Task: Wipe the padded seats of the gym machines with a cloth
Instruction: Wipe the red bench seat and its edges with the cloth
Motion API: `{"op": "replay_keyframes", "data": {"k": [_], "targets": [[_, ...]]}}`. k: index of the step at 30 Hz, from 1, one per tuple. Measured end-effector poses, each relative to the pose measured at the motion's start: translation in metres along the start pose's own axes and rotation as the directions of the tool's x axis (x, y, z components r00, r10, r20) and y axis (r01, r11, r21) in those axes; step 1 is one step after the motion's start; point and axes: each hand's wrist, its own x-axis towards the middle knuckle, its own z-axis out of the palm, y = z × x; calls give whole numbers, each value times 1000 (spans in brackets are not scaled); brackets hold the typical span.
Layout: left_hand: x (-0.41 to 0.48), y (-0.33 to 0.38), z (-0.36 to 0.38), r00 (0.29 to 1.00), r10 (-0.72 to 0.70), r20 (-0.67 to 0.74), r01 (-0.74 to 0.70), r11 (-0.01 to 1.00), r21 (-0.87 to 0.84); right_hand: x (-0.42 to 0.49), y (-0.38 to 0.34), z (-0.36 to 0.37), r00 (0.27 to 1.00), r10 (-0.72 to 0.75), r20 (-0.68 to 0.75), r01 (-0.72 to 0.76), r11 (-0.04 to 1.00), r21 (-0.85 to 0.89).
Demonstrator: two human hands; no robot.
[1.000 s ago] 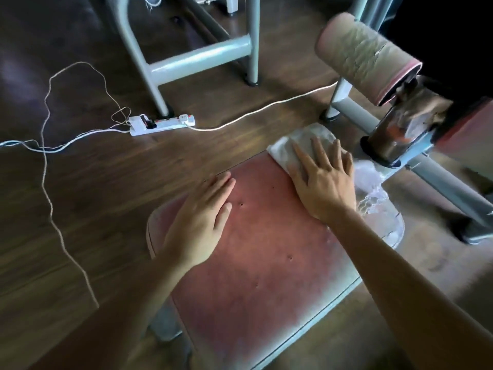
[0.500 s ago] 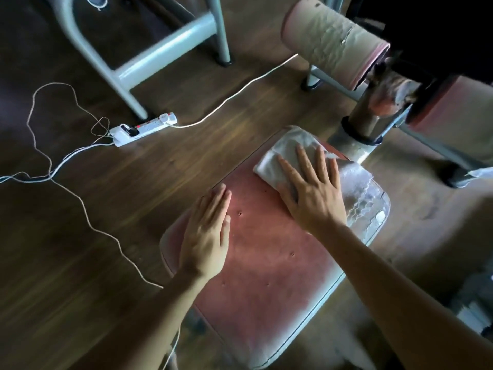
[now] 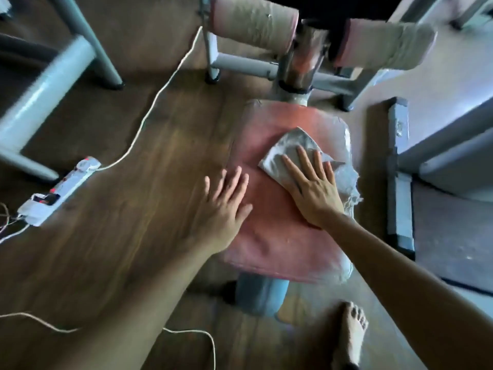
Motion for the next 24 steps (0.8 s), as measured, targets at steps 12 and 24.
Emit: {"op": "replay_keyframes", "data": {"k": [12,24], "targets": [[3,-18,3,982,117,149,-101,989,-109,-79,-24,18,984,158,-84,-158,987,4],[43,-62,-27,818,419,394,-418,904,-93,-74,-80,32,869,492,-59,-488,870,62]]}}
